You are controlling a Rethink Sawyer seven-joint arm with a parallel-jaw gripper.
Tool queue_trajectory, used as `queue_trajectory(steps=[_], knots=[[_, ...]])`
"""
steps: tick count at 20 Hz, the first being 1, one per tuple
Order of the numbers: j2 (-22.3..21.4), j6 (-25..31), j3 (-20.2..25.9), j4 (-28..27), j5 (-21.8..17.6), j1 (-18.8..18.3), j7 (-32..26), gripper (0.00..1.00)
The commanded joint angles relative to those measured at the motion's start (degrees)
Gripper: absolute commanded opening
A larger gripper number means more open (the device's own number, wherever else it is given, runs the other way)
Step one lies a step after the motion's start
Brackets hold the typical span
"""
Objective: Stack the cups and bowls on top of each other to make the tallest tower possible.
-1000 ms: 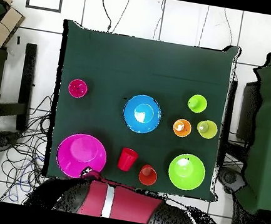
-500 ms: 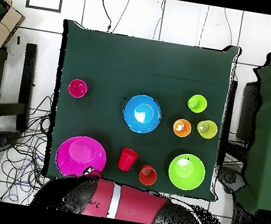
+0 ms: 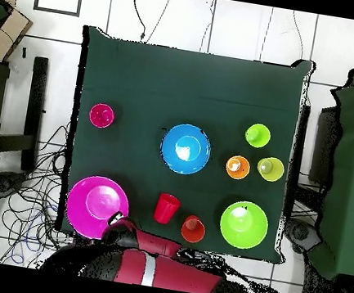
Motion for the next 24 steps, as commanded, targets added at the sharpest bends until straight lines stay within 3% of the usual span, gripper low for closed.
queue_trajectory(steps=[1,24], knots=[[-0.5,-0.5,5.8,-9.2,3.1,-1.3,9.0,1.0],[3.9,-2.6,4.6,-11.8,3.3,2.4,9.8,1.0]])
